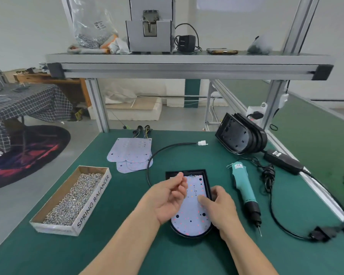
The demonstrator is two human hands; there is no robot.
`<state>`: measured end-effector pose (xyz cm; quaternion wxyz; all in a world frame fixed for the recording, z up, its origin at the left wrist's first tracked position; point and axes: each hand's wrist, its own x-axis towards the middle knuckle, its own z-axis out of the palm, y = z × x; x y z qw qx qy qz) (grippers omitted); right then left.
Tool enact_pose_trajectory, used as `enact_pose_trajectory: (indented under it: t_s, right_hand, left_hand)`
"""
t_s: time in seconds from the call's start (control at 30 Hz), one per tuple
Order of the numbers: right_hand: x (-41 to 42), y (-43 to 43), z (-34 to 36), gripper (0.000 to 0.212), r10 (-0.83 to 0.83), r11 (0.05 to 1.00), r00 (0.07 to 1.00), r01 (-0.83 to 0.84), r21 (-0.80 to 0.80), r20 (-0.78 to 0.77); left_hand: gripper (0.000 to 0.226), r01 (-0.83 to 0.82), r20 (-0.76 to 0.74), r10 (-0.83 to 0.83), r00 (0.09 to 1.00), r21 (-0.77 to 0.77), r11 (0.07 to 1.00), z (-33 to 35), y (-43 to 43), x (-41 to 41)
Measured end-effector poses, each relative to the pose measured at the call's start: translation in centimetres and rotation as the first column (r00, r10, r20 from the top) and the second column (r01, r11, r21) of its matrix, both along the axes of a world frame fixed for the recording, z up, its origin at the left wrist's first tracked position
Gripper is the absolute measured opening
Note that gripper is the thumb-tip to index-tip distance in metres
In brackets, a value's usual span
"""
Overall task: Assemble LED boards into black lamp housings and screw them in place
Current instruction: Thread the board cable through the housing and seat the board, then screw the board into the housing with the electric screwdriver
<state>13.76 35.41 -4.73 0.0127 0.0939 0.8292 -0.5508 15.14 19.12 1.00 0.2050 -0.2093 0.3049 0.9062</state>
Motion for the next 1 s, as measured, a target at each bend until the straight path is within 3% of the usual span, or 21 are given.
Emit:
enact_pose_trajectory:
  t_s: [0.17,0.27,0.37,0.43,0.5,0.6,0.67,0.73,0.77,0.8,0.87,1.0]
  right_hand:
    - [0.3,0.3,0.4,0.02,0.049,0.995,0.999,-0.047,0.088,-0.012]
    - [-0.2,1.9,1.3,0.02,0.116,0.977,0.992,-0.104,0.188,-0.055]
    - [-1.6,5.6,2.8,0.029,-0.099,0.93,0.959,0.185,0.318,-0.267]
    - [-2.7,8.0,3.5,0.041,-0.128,0.81,0.976,0.204,0.55,-0.174]
    - [-3.6,8.9,3.4,0.046,-0.087,0.685,0.995,0.03,0.728,0.041]
    - [-4.5,8.7,2.6,0.041,-0.089,0.649,0.988,-0.038,0.76,0.125]
    - [-5.0,9.2,2.6,0.035,-0.134,0.82,0.979,0.024,0.572,0.151]
    - [-5.1,9.6,2.8,0.023,-0.131,0.991,0.972,0.121,0.064,0.196]
    - [-4.9,9.6,2.8,0.018,-0.111,0.966,0.973,0.153,-0.207,0.202]
    - [-4.6,9.4,2.8,0.019,-0.094,0.895,0.98,0.161,-0.416,0.177]
    - [-4.1,8.9,3.1,0.03,-0.083,0.736,0.994,0.114,-0.668,0.078]
    - [-3.5,8.1,4.8,0.038,0.05,0.325,0.997,-0.066,-0.943,-0.052]
  left_hand:
    - [0.019,-0.031,0.001,0.031,1.0,-0.162,0.986,-2.3,3.6,-0.6]
    - [0.024,-0.056,0.0,0.057,0.998,-0.179,0.982,-2.9,3.8,-0.9]
    - [0.026,-0.03,0.006,0.032,0.999,-0.188,0.982,-3.0,3.4,-1.0]
    - [0.021,-0.011,0.005,0.012,1.0,-0.166,0.986,-2.9,3.2,-0.8]
    - [0.018,-0.004,0.004,0.005,1.0,-0.146,0.989,-2.9,3.0,-0.7]
    - [0.016,-0.005,0.009,0.006,1.0,-0.134,0.991,-2.9,2.9,-0.6]
    - [0.014,0.0,0.009,0.001,1.0,-0.136,0.991,-2.8,3.0,-0.6]
    - [0.015,0.005,0.006,-0.005,1.0,-0.133,0.991,-2.8,3.1,-0.6]
    - [0.016,0.008,0.006,-0.007,1.0,-0.133,0.991,-2.8,3.0,-0.6]
    - [0.017,0.011,0.005,-0.011,1.0,-0.133,0.991,-2.8,3.0,-0.6]
    - [0.016,0.024,0.002,-0.024,1.0,-0.138,0.99,-2.8,2.9,-0.5]
    - [0.02,0.049,-0.018,-0.052,0.998,-0.154,0.987,-3.0,2.6,-0.5]
